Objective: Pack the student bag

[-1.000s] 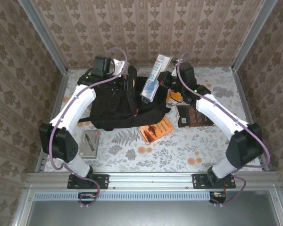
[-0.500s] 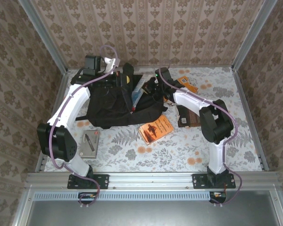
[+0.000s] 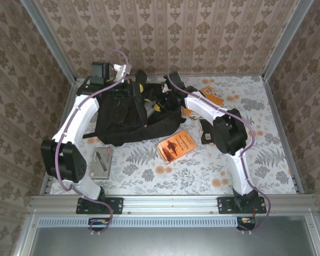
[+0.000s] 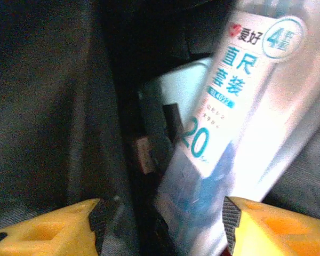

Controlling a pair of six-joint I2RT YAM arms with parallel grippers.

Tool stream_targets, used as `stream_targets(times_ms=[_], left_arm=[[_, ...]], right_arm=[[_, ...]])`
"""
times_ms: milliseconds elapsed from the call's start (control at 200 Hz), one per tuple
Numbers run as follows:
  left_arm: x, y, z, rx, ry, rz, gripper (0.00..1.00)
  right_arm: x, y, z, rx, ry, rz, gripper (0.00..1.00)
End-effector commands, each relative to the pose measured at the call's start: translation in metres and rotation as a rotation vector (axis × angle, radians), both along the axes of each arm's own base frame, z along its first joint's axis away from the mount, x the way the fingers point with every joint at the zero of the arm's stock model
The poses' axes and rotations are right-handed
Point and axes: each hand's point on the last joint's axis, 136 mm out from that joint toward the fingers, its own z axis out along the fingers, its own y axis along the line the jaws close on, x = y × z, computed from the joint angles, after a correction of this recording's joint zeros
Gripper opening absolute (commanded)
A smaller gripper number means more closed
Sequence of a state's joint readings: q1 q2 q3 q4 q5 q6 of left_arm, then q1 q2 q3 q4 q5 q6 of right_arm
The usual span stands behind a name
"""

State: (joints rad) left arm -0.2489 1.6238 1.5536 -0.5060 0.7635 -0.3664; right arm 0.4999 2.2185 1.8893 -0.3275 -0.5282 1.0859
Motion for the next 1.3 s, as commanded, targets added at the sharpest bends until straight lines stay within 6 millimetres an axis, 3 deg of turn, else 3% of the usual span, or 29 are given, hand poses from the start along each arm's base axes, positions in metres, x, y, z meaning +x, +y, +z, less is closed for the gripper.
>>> stream_targets(times_ms=[0,185,445,485,595,690,785,825,920,1030,1045,1090,1215,1295], left_arm=[[0.001,-0.003,0.038,-0.058,-0.11,-0.024,0.0],[0.0,0.002,0.033,-0.044,-0.105,-0.003,0.0],[-0.009,0.0,0.013,0.001,-0.049,0.017,0.15],[-0.014,-0.004,0.009,0.012,-0.029,0.007,0.21],[-0.03,0.003,0.001,0.078,0.008,0.041,0.47],[-0.043,0.029,0.002,0.177,-0.018,0.15,0.64],[-0.066,0.065,0.008,0.28,-0.069,0.285,0.99],[-0.077,0.083,0.012,0.32,-0.088,0.353,1.0],[-0.1,0.122,-0.001,0.397,-0.061,0.483,1.0],[-0.121,0.173,-0.039,0.466,0.091,0.691,1.0],[-0.126,0.181,-0.047,0.482,0.12,0.726,1.0],[-0.135,0.201,-0.063,0.52,0.18,0.81,1.0],[-0.151,0.238,-0.105,0.51,0.318,1.001,1.0],[-0.149,0.242,-0.13,0.419,0.423,1.058,1.0]], right_arm=[[-0.009,-0.024,0.033,-0.067,-0.072,-0.014,0.64],[-0.02,-0.049,0.063,-0.147,-0.17,-0.015,0.66],[-0.051,-0.125,0.098,-0.39,-0.344,-0.177,0.66],[-0.057,-0.133,0.101,-0.408,-0.361,-0.191,0.66],[-0.073,-0.145,0.106,-0.438,-0.392,-0.195,0.66],[-0.087,-0.146,0.109,-0.471,-0.427,-0.16,0.66],[-0.102,-0.146,0.111,-0.517,-0.469,-0.127,0.67],[-0.108,-0.145,0.11,-0.533,-0.488,-0.116,0.67],[-0.124,-0.138,0.104,-0.559,-0.528,-0.079,0.67],[-0.139,-0.127,0.086,-0.56,-0.528,-0.023,0.67],[-0.144,-0.127,0.094,-0.54,-0.546,-0.025,0.67],[-0.151,-0.124,0.088,-0.522,-0.547,-0.009,0.67],[-0.165,-0.123,0.07,-0.498,-0.531,0.023,0.68],[-0.173,-0.125,0.06,-0.485,-0.518,0.038,0.68]])
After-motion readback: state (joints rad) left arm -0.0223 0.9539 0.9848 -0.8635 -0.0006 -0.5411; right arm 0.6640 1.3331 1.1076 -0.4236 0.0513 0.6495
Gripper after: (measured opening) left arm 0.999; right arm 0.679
